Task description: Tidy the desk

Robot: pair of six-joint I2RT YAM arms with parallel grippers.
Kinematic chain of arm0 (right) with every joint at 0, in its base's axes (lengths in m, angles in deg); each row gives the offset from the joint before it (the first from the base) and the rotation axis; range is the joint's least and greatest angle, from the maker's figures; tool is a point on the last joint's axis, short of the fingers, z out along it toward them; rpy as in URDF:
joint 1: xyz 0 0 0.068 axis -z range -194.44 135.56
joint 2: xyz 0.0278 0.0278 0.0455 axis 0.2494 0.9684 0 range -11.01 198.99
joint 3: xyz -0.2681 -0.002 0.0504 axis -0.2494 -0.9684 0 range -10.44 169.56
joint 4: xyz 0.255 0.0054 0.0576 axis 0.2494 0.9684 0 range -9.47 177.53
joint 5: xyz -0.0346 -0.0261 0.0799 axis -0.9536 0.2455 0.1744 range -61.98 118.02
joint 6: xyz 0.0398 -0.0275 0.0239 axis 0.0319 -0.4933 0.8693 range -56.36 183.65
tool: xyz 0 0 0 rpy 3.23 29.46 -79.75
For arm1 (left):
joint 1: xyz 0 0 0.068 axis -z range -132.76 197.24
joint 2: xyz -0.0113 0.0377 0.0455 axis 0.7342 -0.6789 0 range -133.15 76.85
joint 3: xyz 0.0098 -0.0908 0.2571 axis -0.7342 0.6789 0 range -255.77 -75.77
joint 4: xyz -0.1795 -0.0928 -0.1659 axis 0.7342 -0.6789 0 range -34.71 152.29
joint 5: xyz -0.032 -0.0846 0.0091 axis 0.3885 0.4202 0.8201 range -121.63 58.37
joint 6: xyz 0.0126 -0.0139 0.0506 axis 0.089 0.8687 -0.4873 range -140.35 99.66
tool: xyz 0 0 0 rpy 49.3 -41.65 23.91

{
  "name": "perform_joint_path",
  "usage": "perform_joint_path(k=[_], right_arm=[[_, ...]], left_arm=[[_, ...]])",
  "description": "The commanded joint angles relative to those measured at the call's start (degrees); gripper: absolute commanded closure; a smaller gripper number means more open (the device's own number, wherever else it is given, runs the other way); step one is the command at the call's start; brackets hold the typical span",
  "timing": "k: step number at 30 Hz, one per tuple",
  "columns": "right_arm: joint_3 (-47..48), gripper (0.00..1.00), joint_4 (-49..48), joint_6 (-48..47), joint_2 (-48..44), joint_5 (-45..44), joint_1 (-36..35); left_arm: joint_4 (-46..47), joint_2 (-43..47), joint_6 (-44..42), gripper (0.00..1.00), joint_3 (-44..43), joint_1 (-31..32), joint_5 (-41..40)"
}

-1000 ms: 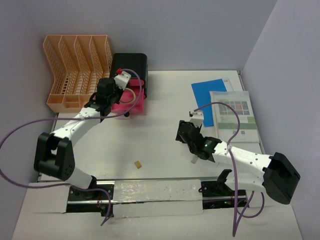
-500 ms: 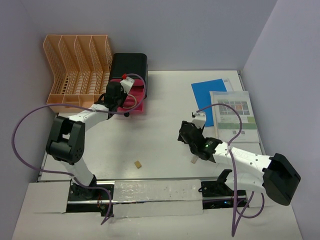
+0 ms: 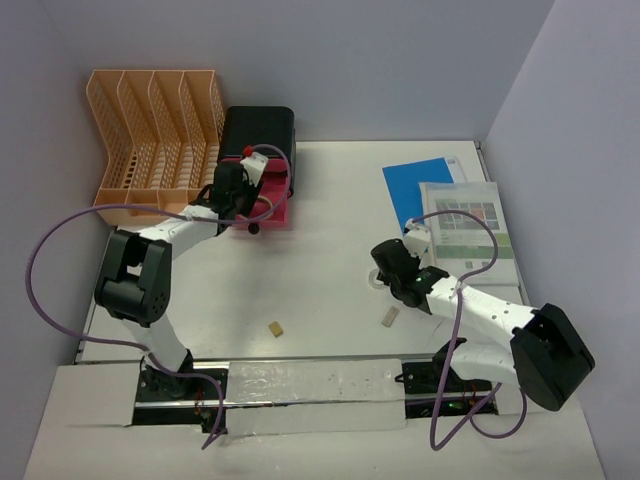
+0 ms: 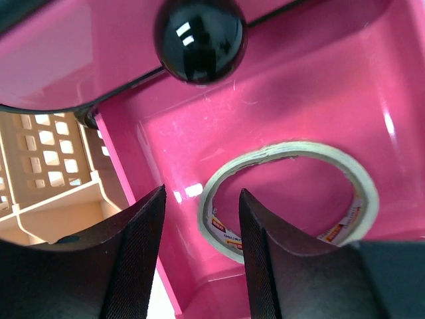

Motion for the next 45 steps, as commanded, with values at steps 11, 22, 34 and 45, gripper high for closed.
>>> perform_joint_path(k=[11,22,34,45], right_arm=[[0.4,0.58,-7.4,-3.6,6.7,14.3,7.0],[3.2,1.00,-7.7,-5.9,10.8,16.5,7.1],[42.0,1.00,-13.4,-19.9,23.6,4.5,-9.6],[71.2,1.00,-21.2,-26.2,53.9,3.2,-14.6]], left_arm=[[-14.3,18.3,2.2,0.37,-1.5,-1.5,7.3],[-18.9,36.3,-2.1,0.33,9.9,-17.5,15.1],[-18.0,42.4,0.0,0.33,21.9,-33.9,24.7],[-17.5,43.5,1.5,0.33,23.7,-35.8,26.4]])
